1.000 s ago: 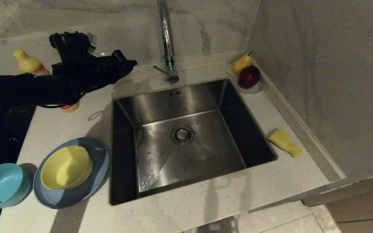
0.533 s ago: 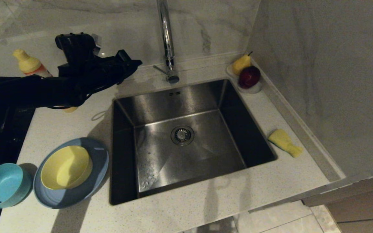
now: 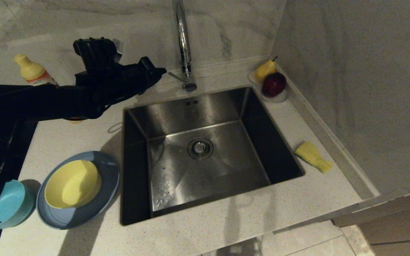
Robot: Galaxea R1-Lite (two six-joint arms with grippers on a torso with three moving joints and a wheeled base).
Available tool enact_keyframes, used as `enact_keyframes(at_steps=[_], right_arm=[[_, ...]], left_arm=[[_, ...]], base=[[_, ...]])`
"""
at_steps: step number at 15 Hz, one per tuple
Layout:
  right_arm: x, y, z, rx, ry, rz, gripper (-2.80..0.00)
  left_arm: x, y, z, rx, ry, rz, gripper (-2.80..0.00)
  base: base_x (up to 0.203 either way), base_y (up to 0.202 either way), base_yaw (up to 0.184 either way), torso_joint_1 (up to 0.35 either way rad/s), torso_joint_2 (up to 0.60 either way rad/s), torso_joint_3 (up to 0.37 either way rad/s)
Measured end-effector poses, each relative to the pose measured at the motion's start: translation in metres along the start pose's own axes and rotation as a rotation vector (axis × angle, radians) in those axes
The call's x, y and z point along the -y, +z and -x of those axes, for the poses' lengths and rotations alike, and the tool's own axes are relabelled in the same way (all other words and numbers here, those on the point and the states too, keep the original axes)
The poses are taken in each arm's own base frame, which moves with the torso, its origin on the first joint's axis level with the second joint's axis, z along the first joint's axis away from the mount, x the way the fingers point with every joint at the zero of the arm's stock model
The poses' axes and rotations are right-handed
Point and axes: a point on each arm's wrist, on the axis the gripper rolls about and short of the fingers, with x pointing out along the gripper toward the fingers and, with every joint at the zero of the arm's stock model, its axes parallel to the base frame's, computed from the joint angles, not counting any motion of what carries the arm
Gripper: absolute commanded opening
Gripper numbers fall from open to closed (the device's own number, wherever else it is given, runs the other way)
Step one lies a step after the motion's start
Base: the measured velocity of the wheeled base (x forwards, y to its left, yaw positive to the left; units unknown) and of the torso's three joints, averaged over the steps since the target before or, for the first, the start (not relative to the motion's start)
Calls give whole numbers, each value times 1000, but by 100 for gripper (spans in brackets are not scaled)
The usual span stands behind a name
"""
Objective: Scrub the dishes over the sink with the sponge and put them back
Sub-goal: Turn on the faucet
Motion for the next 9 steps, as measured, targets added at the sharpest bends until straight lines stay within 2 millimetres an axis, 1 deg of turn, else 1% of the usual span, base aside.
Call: enact_keyframes(at_steps=[7, 9], right_arm=[[0, 0, 0, 0, 0, 1, -280], [0, 0, 0, 0, 0, 0, -280]], left_arm=[[-9, -12, -7, -15, 30, 8, -280], [-9, -14, -9, -17, 30, 8, -280]], base=[[0, 0, 0, 0, 0, 0], [0, 0, 0, 0, 0, 0]])
